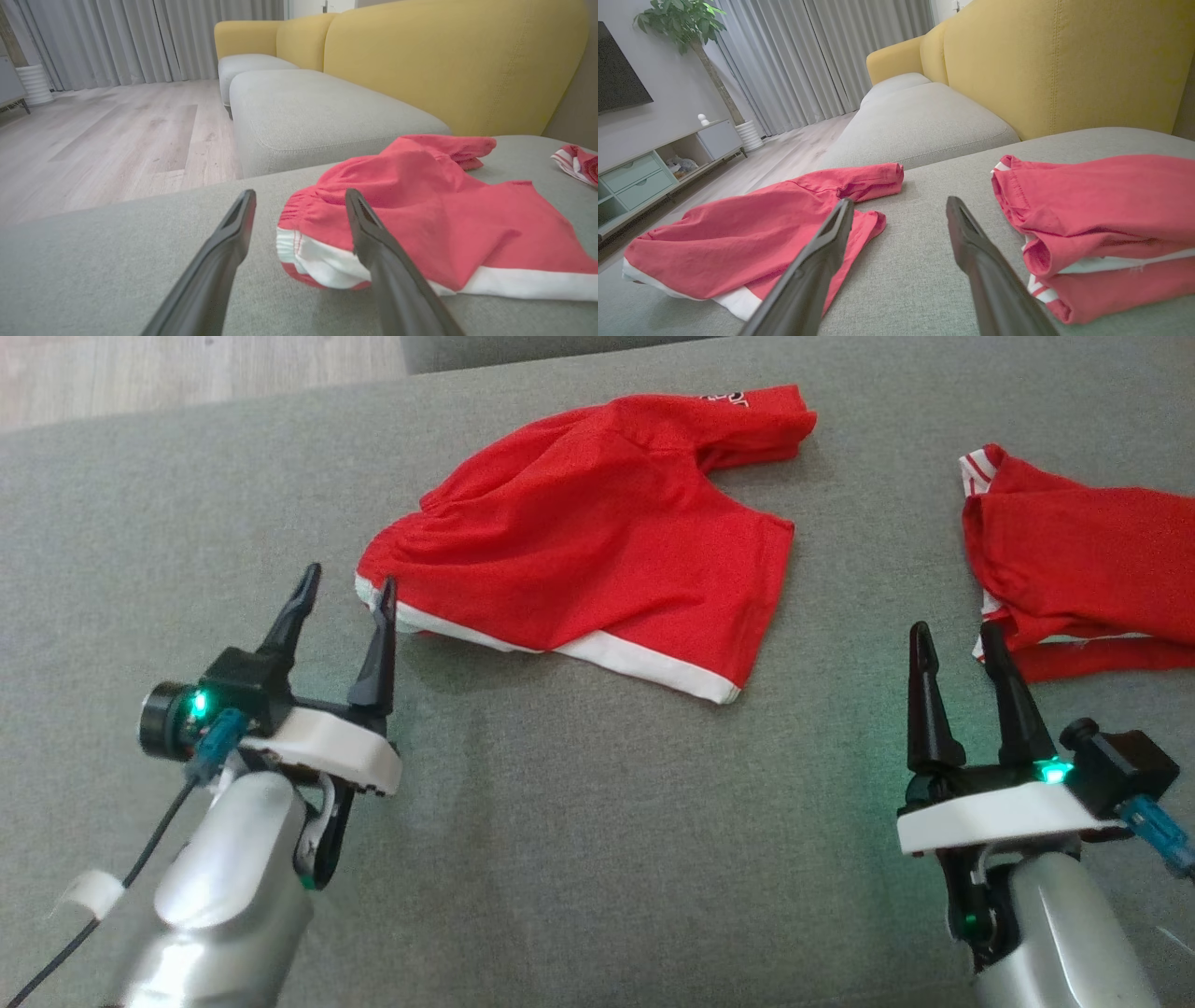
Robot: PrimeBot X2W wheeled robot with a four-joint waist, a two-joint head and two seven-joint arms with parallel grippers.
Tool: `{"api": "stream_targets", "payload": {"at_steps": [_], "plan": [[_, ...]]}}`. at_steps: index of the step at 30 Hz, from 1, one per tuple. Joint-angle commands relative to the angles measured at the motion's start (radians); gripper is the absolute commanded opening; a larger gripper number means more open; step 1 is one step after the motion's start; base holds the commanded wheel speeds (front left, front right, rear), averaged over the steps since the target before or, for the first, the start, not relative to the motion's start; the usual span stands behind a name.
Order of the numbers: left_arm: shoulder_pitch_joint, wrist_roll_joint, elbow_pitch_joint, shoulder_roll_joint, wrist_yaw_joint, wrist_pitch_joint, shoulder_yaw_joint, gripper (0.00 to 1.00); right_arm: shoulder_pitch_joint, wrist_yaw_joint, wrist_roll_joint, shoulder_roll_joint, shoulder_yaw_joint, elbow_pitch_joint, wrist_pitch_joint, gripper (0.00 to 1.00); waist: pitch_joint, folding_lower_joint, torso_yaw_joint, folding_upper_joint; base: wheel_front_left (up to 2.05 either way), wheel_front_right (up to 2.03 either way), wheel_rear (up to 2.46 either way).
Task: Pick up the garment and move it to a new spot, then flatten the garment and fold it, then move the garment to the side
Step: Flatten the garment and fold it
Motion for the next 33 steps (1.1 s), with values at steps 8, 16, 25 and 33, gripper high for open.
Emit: {"api": "stream_targets", "payload": {"at_steps": [8, 16, 25, 33], "plan": [[0.061, 0.055, -0.199, 0.029, 0.053, -0.012, 0.121, 1.00, -0.006, -0.001, -0.010, -0.004, 0.012, -0.041, -0.011, 1.00, -0.031, -0.0001, 0.012, 0.0000, 0.00, 0.00, 0.00], [0.211, 0.142, -0.340, 0.012, 0.106, -0.013, 0.151, 1.00, 0.031, -0.001, -0.019, -0.004, -0.007, -0.051, -0.011, 1.00, -0.060, -0.0001, 0.052, 0.0000, 0.00, 0.00, 0.00], [0.339, 0.195, -0.424, -0.042, 0.128, -0.013, 0.185, 1.00, 0.066, -0.001, -0.036, -0.004, -0.018, -0.038, -0.011, 1.00, -0.085, -0.0001, 0.095, 0.0000, 0.00, 0.00, 0.00], [0.341, 0.219, -0.417, -0.075, 0.099, -0.013, 0.192, 1.00, 0.061, -0.001, -0.060, -0.004, 0.012, 0.021, -0.001, 1.00, -0.076, -0.0001, 0.129, 0.0000, 0.00, 0.00, 0.00]]}}
